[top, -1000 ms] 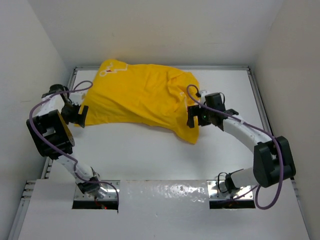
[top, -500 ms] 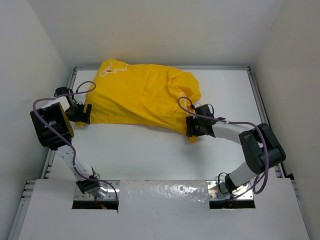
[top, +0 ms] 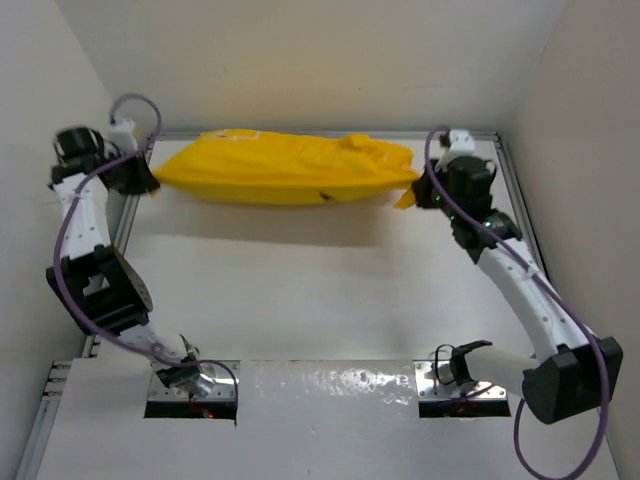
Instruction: Put the pillow into the pillowcase
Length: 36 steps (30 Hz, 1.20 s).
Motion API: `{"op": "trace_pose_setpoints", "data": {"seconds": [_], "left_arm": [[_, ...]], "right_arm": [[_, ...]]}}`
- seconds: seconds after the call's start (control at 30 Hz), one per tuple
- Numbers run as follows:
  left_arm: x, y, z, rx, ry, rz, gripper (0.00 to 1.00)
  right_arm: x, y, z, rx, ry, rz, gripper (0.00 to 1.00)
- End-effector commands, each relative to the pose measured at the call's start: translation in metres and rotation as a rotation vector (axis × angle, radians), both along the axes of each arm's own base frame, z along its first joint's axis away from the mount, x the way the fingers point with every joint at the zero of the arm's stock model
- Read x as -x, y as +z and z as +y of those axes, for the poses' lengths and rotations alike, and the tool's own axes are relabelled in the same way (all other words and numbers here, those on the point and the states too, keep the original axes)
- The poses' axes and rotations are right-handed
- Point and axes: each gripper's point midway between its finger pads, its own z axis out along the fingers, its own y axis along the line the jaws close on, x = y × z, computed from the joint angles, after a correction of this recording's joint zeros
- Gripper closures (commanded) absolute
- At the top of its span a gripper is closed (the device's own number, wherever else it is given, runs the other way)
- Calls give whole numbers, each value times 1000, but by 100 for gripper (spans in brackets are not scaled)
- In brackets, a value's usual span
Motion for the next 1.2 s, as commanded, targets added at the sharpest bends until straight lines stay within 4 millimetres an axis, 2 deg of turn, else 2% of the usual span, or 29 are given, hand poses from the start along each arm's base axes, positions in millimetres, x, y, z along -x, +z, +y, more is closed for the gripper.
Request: {"op": "trace_pose_setpoints", "data": {"seconds": [0.0,0.07,0.1,0.17,0.2,0.27,0.3,0.33,0.4,0.5,0.57,0.63,0.67,0.73,0.77,0.87,0.9,0.93,1.07,1.17], "left_arm": [[-9,231,16,-242,62,-519,100],[1,275,17,-286,92,-583,100],[10,307,17,-325,112,-641,100],[23,334,12,-356,130,-696,100],[33,351,8,-379,139,-735,100],[38,359,7,-384,153,-755,100],[40,364,6,-380,167,-768,100],[42,369,5,-379,172,-778,100],[49,383,1,-392,177,-811,100],[62,398,-3,-426,184,-853,100],[70,396,-8,-441,163,-841,100],[84,397,-15,-490,134,-842,100],[91,390,-18,-488,125,-809,100],[104,383,-24,-517,94,-775,100],[112,371,-31,-494,73,-727,100],[131,354,-43,-488,30,-654,100],[136,352,-45,-504,13,-646,100],[140,351,-46,-504,19,-641,100],[147,361,-43,-535,61,-657,100],[136,361,-46,-500,25,-674,100]], "right_arm": [[-13,124,-41,113,-81,-256,100],[-8,158,-53,184,-95,-303,100],[-1,196,-61,193,-122,-383,100],[6,229,-75,250,-176,-459,100],[8,237,-89,275,-236,-478,100],[2,237,-96,306,-248,-469,100],[2,253,-93,289,-226,-487,100],[-9,247,-87,279,-204,-449,100],[-8,263,-85,271,-189,-470,100],[-4,279,-96,286,-229,-483,100],[14,288,-94,278,-209,-484,100],[34,294,-103,279,-245,-498,100],[56,298,-108,278,-264,-515,100],[79,298,-116,273,-298,-518,100],[100,294,-120,270,-308,-510,100],[125,276,-121,259,-300,-463,100],[138,279,-124,257,-307,-479,100],[145,272,-126,270,-312,-452,100],[163,278,-142,315,-374,-439,100],[156,277,-152,338,-437,-420,100]]}}
